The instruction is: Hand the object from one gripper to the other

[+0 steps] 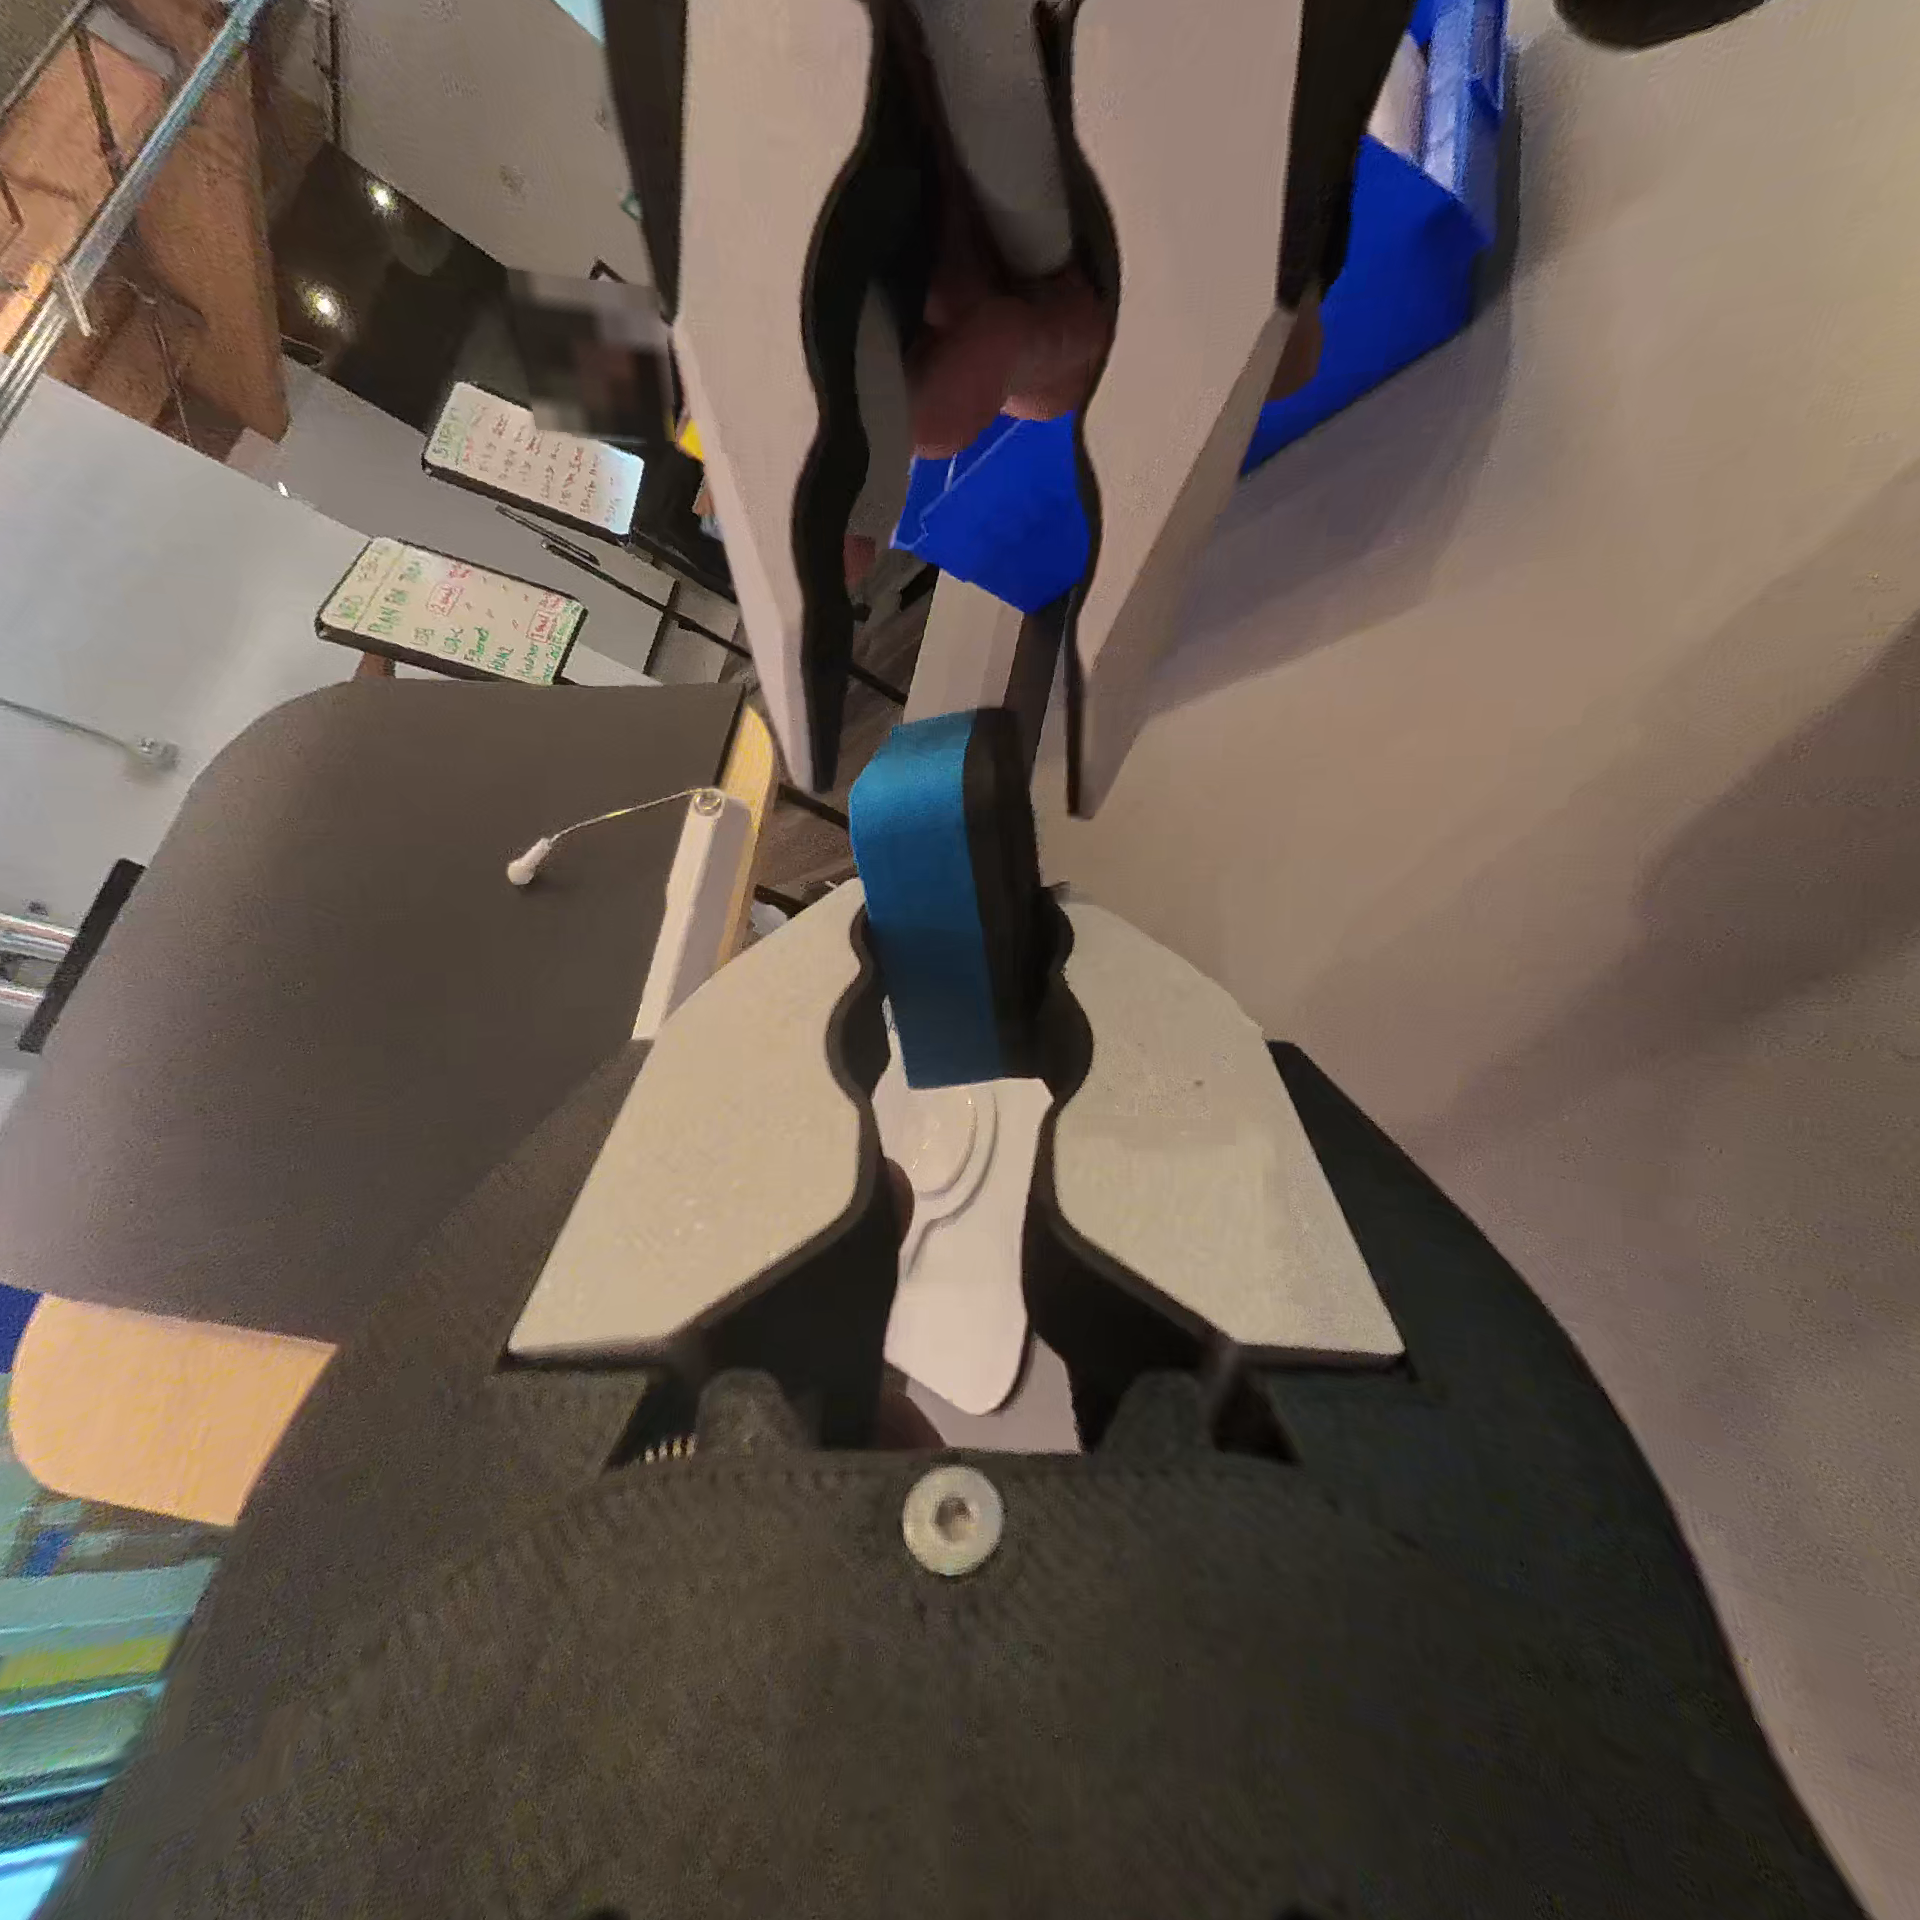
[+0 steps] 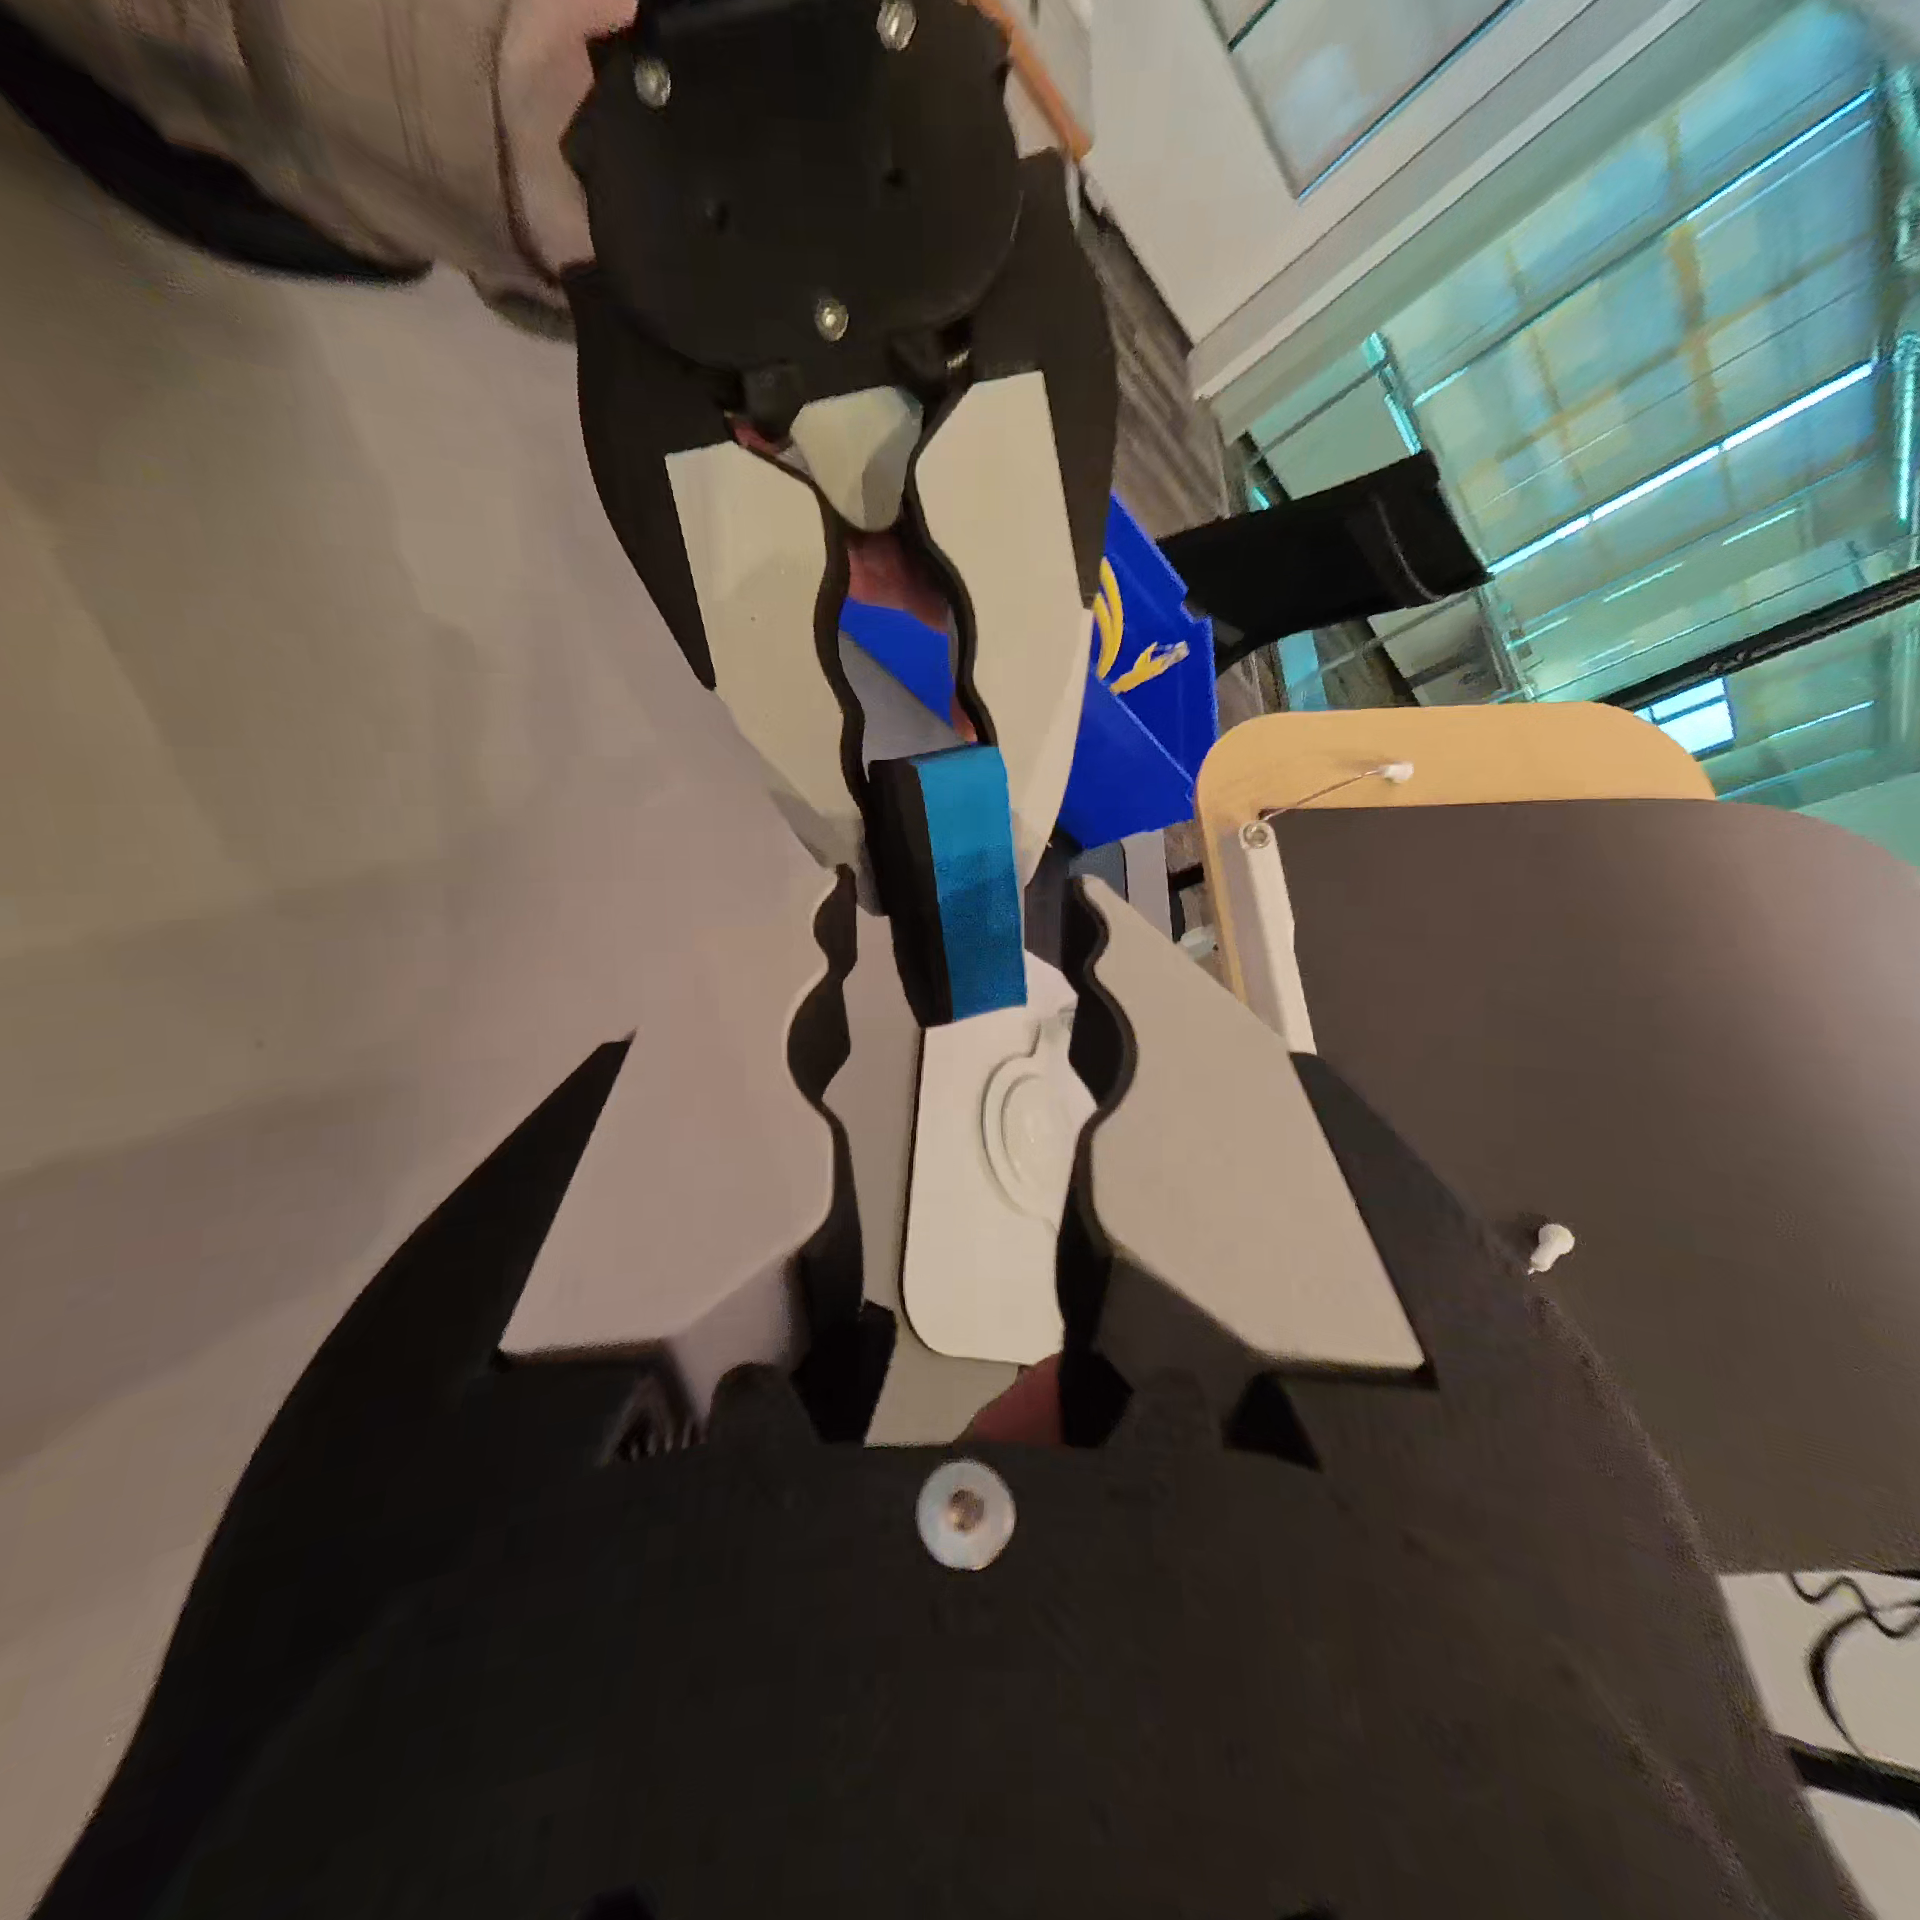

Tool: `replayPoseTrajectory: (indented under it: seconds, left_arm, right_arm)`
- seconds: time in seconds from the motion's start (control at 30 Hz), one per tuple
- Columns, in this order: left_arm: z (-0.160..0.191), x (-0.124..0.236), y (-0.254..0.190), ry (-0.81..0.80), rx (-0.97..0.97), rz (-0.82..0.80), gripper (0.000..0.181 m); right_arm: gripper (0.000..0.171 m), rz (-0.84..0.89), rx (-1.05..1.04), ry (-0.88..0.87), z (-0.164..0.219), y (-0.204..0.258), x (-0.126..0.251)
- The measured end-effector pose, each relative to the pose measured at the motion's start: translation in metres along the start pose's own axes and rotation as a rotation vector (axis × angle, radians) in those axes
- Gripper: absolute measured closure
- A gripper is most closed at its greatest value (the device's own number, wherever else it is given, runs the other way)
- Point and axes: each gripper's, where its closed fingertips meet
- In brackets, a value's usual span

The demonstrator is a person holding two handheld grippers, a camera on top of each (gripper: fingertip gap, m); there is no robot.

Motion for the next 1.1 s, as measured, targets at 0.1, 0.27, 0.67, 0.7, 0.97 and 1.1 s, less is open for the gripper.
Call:
replayPoseTrajectory:
  seconds: [0.1,0.27,0.67,0.7,0.97,1.1]
  left_arm:
    - [0.004,-0.002,-0.003,0.025,-0.084,-0.020,0.157]
    - [0.006,-0.003,0.001,0.032,-0.069,-0.033,0.156]
    - [0.030,0.002,0.061,0.002,1.011,0.181,0.115]
    - [0.030,0.003,0.064,-0.008,1.093,0.205,0.116]
    - [0.024,0.004,0.075,-0.077,1.552,0.382,0.125]
    - [0.021,0.005,0.076,-0.081,1.577,0.383,0.138]
  right_arm:
    - [0.149,-0.006,0.038,0.075,0.004,0.002,-0.009]
    - [0.152,0.019,0.072,0.088,0.002,-0.002,-0.013]
    - [0.152,0.554,0.295,0.277,0.013,-0.069,-0.005]
    - [0.152,0.611,0.324,0.296,0.012,-0.073,-0.004]
    - [0.152,0.861,0.569,0.352,-0.019,-0.068,-0.021]
    - [0.152,0.874,0.612,0.364,-0.017,-0.063,-0.025]
Point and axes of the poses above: each gripper's, where its closed fingertips meet, x back along the fingers, z out of its underside, y = z × x across the jaws, and after that the axes turned 15 degrees about -z, right-handed
